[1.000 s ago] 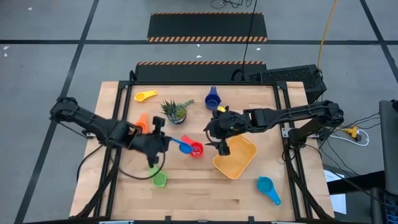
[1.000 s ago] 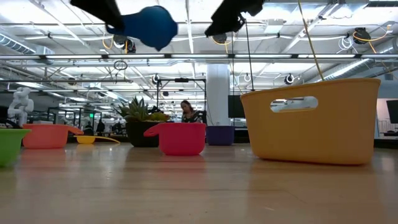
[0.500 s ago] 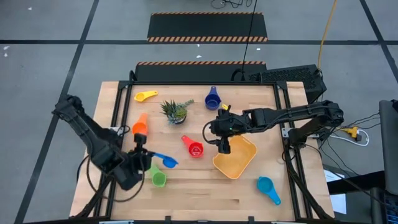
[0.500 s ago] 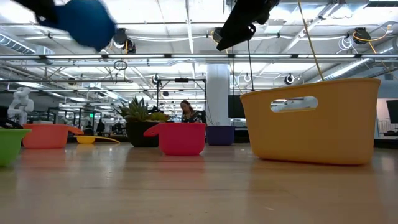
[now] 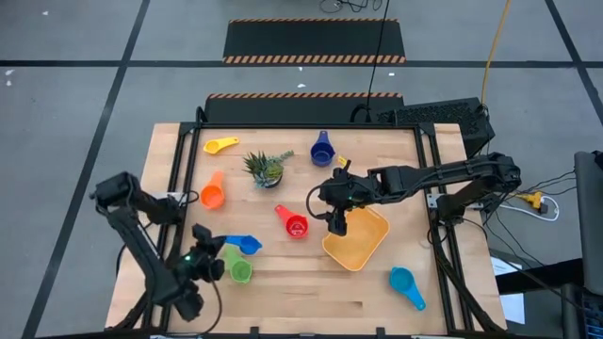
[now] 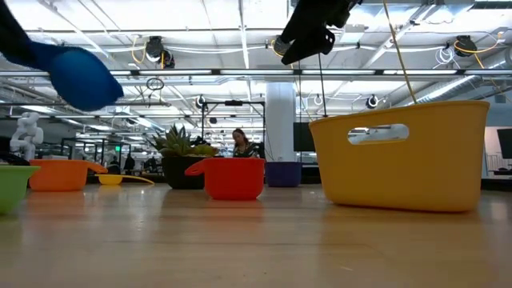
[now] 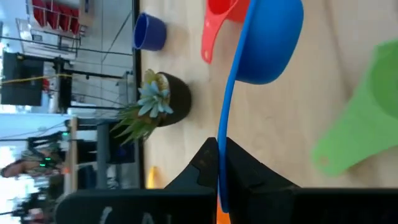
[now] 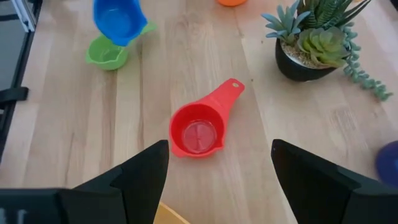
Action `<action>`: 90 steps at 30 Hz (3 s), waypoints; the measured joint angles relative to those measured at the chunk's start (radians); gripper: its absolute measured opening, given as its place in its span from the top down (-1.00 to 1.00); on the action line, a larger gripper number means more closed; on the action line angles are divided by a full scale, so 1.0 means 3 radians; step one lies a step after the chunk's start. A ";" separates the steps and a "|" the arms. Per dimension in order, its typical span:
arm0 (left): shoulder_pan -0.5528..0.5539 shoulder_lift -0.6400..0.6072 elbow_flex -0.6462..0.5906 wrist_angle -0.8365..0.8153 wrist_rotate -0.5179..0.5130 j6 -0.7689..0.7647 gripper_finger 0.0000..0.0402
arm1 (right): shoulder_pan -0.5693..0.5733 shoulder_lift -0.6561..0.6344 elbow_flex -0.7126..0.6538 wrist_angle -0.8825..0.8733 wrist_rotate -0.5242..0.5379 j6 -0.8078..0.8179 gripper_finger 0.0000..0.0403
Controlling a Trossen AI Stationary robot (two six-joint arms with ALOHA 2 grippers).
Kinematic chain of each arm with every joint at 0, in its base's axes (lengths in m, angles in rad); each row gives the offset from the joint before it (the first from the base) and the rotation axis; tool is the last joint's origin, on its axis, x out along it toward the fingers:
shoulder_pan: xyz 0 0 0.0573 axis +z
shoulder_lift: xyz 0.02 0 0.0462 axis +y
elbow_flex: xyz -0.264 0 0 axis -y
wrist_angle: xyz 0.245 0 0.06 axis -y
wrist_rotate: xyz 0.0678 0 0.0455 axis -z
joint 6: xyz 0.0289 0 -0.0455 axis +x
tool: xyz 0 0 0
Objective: Nest measuring cups in basket
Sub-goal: Stack the blue measuring cup on the green measuring cup
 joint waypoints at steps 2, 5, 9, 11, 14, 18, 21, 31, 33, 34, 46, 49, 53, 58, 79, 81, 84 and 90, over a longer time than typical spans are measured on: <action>-0.0099 0.0003 0.0000 0.0029 0.0014 -0.0184 0.98 | -0.0001 0.0000 0.0000 0.0000 0.0002 0.0047 -0.38; -0.0263 0.0004 0.0000 0.0116 0.0112 -0.0441 0.98 | -0.0001 0.0000 0.0000 0.0000 0.0004 0.0139 -0.38; -0.0467 0.0062 0.0001 0.0290 0.0235 -0.0625 0.98 | -0.0001 0.0000 0.0000 0.0000 0.0005 0.0225 -0.38; -0.0548 0.0187 0.0002 0.0283 0.0283 -0.0680 0.98 | -0.0001 0.0000 0.0000 0.0001 0.0005 0.0259 -0.38; -0.0605 0.0440 0.0001 0.0186 0.0352 -0.0717 0.98 | -0.0001 0.0000 0.0000 0.0003 0.0004 0.0318 -0.38; -0.0594 0.0754 0.0001 -0.0024 0.0368 -0.0849 0.98 | -0.0001 0.0000 0.0000 0.0003 -0.0001 0.0434 -0.38; -0.0576 0.0866 0.0001 -0.0146 0.0340 -0.1009 0.98 | 0.0000 0.0000 0.0000 0.0003 -0.0007 0.0495 -0.38; -0.0646 0.0909 0.0001 0.0148 0.0334 -0.0896 0.98 | 0.0000 0.0000 0.0000 0.0003 -0.0009 0.0509 -0.38; -0.0661 0.0909 0.0001 0.0150 0.0332 -0.0899 0.98 | 0.0000 0.0000 0.0000 0.0003 -0.0009 0.0509 -0.38; -0.0662 0.0909 0.0001 0.0148 0.0333 -0.0901 0.98 | 0.0000 0.0000 0.0000 0.0003 -0.0009 0.0508 -0.38; -0.0828 0.0884 0.0384 0.0040 0.0332 -0.0969 0.98 | 0.0000 0.0000 0.0000 -0.0078 -0.0001 0.0515 -0.38; -0.0937 0.0884 0.0555 0.0037 0.0363 -0.0938 0.98 | 0.0000 0.0000 0.0000 -0.0141 0.0006 0.0518 -0.38; -0.0996 0.0883 0.0688 -0.0047 0.0454 -0.1000 0.98 | 0.0000 0.0000 0.0000 -0.0147 0.0076 0.0518 -0.38; -0.0999 0.0876 0.0517 0.0273 0.0688 -0.0902 0.98 | 0.0000 0.0000 0.0000 -0.0148 0.0082 0.0516 -0.38; -0.0706 0.0887 -0.0325 0.0894 0.0337 -0.0747 0.82 | 0.0000 0.0000 0.0000 -0.0124 0.0076 0.0593 -0.38; -0.0665 0.0891 -0.0455 0.1104 0.0342 -0.0656 0.70 | 0.0000 0.0000 0.0000 -0.0125 0.0073 0.0594 -0.38; -0.0620 0.0883 -0.0563 0.1326 0.0369 -0.0492 0.53 | 0.0000 0.0000 0.0000 -0.0126 0.0070 0.0594 -0.38; -0.0547 0.0869 -0.0467 0.1129 0.0399 -0.0360 0.20 | 0.0000 0.0000 0.0000 -0.0126 0.0074 0.0583 -0.38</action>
